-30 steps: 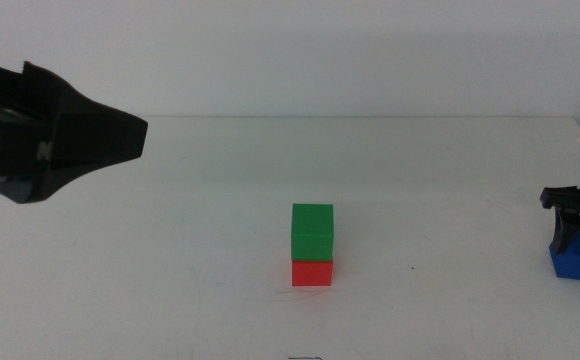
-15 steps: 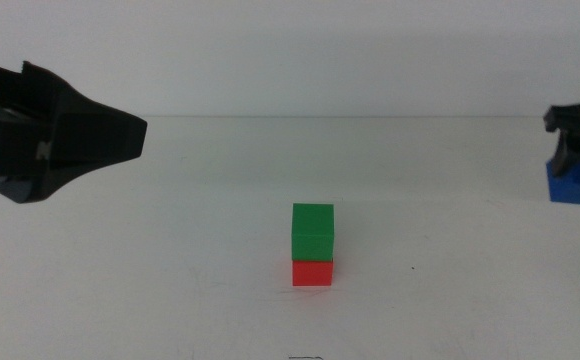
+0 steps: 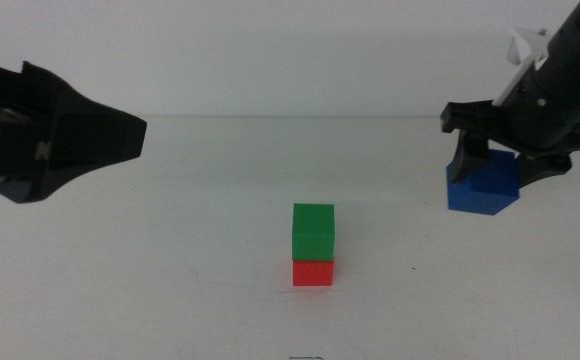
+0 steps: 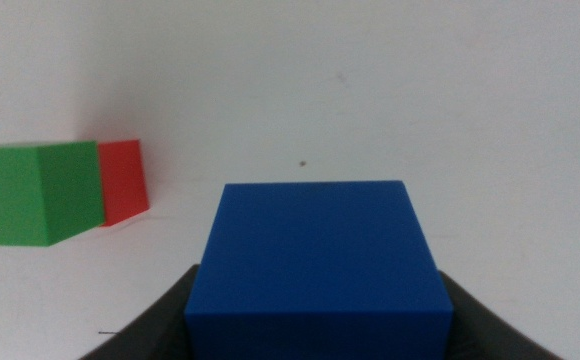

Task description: Stack red cubes first, then green, then blue cubes in a specific spot.

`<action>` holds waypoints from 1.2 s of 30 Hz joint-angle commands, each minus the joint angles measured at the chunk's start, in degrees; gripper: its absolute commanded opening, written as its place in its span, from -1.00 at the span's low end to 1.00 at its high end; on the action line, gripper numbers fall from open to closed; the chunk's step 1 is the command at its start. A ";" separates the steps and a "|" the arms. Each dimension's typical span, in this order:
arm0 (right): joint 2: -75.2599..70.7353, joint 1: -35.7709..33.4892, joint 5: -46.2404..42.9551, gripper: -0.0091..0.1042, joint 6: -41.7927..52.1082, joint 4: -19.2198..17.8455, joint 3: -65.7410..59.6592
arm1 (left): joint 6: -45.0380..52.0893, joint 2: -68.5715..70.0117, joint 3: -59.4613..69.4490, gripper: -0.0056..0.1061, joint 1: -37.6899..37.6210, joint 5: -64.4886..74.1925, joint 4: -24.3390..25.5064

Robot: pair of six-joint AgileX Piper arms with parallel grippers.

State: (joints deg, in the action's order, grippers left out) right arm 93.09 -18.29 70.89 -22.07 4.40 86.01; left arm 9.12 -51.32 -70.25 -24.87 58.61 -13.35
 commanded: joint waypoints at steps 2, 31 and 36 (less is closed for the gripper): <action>-0.62 -1.39 3.61 -0.86 -1.00 0.99 1.40 | 0.05 0.18 -1.32 0.78 -0.04 -3.54 -0.83; 17.02 -17.27 3.58 -0.86 -7.00 2.11 22.84 | 0.05 0.11 -1.32 0.78 -0.04 -3.54 -0.83; 17.97 -17.47 3.28 -0.86 -7.00 3.03 23.01 | 0.05 0.11 -1.32 0.78 -0.04 -3.54 -0.83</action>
State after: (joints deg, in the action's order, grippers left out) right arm 114.09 -35.54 70.87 -29.09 7.26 107.06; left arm 9.12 -51.32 -70.25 -24.87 58.61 -13.18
